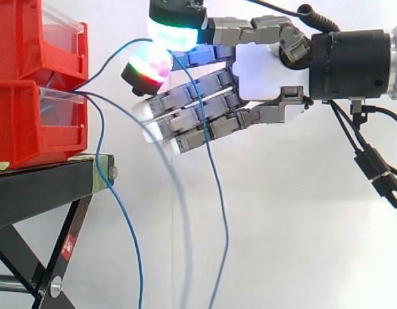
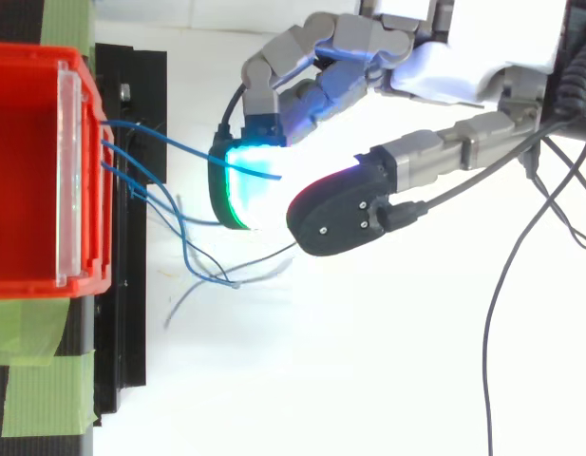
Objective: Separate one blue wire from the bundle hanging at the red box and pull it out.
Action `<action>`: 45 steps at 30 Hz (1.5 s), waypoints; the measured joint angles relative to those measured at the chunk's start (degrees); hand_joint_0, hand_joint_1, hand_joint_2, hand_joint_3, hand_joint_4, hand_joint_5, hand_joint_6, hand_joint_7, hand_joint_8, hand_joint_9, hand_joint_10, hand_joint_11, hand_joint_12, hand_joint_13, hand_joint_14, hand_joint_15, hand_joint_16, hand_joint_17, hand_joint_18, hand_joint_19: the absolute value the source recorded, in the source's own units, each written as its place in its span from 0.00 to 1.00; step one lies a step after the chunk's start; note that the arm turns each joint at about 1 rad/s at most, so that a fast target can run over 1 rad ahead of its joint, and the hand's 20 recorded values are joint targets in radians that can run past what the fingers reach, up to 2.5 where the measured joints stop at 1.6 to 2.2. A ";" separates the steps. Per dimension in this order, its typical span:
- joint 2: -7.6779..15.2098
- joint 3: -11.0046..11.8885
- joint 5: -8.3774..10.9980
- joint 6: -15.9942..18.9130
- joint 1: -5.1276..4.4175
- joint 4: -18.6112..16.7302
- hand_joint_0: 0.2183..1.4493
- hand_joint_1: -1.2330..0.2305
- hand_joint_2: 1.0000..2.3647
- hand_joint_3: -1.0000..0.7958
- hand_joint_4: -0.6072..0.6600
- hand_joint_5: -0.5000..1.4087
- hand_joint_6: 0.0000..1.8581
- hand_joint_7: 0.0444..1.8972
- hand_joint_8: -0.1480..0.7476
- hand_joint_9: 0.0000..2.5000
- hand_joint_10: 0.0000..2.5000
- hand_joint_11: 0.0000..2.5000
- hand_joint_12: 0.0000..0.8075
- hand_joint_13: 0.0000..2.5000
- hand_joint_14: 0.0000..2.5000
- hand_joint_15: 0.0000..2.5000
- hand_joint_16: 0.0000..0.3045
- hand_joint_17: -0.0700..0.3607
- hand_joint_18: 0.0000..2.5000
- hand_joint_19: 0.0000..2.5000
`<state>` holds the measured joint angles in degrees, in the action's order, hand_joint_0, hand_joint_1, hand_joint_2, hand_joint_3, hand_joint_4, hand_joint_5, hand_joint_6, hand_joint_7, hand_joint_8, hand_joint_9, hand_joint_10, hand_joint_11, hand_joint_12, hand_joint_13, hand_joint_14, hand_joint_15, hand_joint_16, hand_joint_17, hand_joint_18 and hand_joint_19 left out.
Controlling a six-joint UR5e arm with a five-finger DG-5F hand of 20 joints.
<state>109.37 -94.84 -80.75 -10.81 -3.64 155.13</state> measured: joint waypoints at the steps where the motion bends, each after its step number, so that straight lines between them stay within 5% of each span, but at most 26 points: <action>1: 0.00 0.00 -0.01 0.00 0.00 0.00 0.29 0.26 0.01 0.53 0.32 0.22 0.43 0.56 0.47 0.19 0.00 0.12 0.55 0.17 0.00 0.16 0.20 0.48 0.21 0.13; 14: -0.01 0.00 -0.08 0.00 -0.04 0.00 0.29 0.27 0.01 0.53 0.34 0.22 0.43 0.57 0.53 0.32 0.01 0.21 0.56 0.19 0.00 0.16 0.20 0.48 0.23 0.13; 21: 0.01 0.00 0.00 0.00 -0.03 0.02 0.30 0.27 0.01 0.52 0.32 0.22 0.44 0.55 0.50 0.23 0.00 0.18 0.56 0.24 0.01 0.19 0.19 0.47 0.26 0.14; 33: 0.00 0.00 0.06 -0.01 0.00 0.22 0.30 0.28 0.01 0.51 0.30 0.21 0.44 0.54 0.49 0.24 0.01 0.32 0.58 0.42 0.01 0.38 0.18 0.45 0.28 0.17; 35: 0.00 0.00 0.07 -0.02 0.00 0.24 0.30 0.28 0.01 0.51 0.30 0.21 0.44 0.54 0.50 0.24 0.01 0.31 0.56 0.51 0.00 0.47 0.18 0.45 0.28 0.17; 45: 0.02 0.00 0.07 -0.08 -0.03 0.40 0.30 0.29 0.01 0.51 0.32 0.21 0.44 0.53 0.52 0.28 0.01 0.29 0.56 0.53 0.01 0.47 0.18 0.44 0.29 0.18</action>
<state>109.38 -94.83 -80.68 -10.89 -3.67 155.52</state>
